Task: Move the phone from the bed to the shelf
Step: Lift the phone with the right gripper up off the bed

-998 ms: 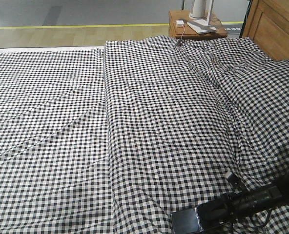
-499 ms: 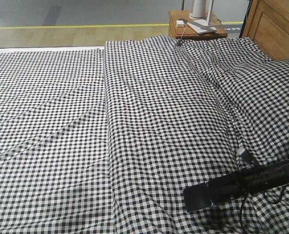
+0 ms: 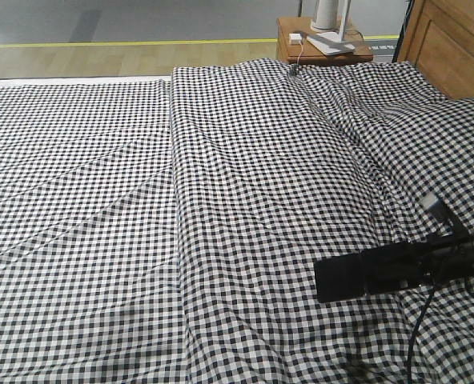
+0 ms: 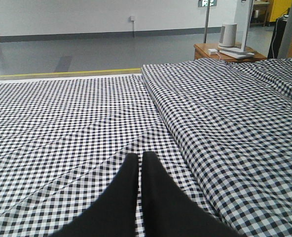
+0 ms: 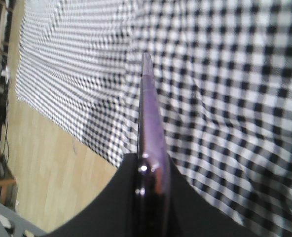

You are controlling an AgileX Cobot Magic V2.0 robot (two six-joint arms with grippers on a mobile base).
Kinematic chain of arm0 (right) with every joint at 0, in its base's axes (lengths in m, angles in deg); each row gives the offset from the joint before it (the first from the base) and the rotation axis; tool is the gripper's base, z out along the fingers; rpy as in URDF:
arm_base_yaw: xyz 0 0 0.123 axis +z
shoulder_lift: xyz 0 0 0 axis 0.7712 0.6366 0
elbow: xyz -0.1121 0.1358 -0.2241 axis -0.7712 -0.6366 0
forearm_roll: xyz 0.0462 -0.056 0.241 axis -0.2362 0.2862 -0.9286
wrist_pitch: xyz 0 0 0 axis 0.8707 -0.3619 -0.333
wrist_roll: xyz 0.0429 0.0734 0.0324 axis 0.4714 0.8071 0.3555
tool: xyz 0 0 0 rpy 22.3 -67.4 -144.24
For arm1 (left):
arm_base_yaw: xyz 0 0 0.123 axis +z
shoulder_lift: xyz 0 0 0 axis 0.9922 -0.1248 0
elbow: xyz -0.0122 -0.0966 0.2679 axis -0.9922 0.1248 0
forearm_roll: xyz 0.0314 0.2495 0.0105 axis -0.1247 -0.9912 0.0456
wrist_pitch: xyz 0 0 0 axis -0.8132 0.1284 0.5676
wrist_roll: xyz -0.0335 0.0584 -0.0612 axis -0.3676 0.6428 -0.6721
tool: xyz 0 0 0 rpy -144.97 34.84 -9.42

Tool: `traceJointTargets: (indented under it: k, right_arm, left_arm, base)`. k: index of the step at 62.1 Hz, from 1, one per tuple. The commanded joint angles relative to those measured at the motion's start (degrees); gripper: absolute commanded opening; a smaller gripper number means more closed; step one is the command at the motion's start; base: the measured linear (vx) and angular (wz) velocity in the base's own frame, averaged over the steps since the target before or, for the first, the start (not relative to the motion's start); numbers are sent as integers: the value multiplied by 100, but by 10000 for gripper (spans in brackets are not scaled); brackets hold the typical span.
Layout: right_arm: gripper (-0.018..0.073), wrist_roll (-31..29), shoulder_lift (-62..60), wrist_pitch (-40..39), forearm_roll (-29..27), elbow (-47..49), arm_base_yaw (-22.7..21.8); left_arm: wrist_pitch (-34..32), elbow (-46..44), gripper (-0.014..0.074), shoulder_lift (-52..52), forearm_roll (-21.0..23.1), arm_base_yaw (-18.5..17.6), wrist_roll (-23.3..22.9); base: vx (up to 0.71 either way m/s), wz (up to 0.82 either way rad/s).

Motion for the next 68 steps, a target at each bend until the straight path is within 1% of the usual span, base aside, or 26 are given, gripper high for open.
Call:
traceJointTargets:
  k: [1,6,16,24,33,42,58,68]
  right_arm:
    - [-4,-121,-793,865,-532,-142,-14]
    - [-4,-121,-1285,865,-624,-317,-14]
    - [-4,-67,-2279,865,-629,-535,-14]
    - [-4,28,-3015,865,-609,-588,148]
    - [-4,96,-3742,865,-663,-588,682]
    - [-4,257,-4196,865,-754,-588,1234]
    - [-4,678,-4607,865,-766,-588,2180]
    - [-4,760,-4785,865,-801,-588,2728]
  left_arm:
    - [-421,14,1,34,52,-23,-22]
    - [-421,14,1,34,52,-23,-22]
    - [-421,14,1,34,52,-23,-22]
    - [-421,14,1,34,52,-23,-22]
    - [-421,14,1,34,52,-23,-22]
    - [-421,14,1,34,52,-23,-22]
    - [-421,14,1,34,52,-23,-22]
    - [-421,14,1,34,52,-23,-22]
  base:
    - [0,0]
    - [0,0]
    - [0,0]
    - [0,0]
    - [0,0]
    - [0,0]
    - [0,0]
    - [0,0]
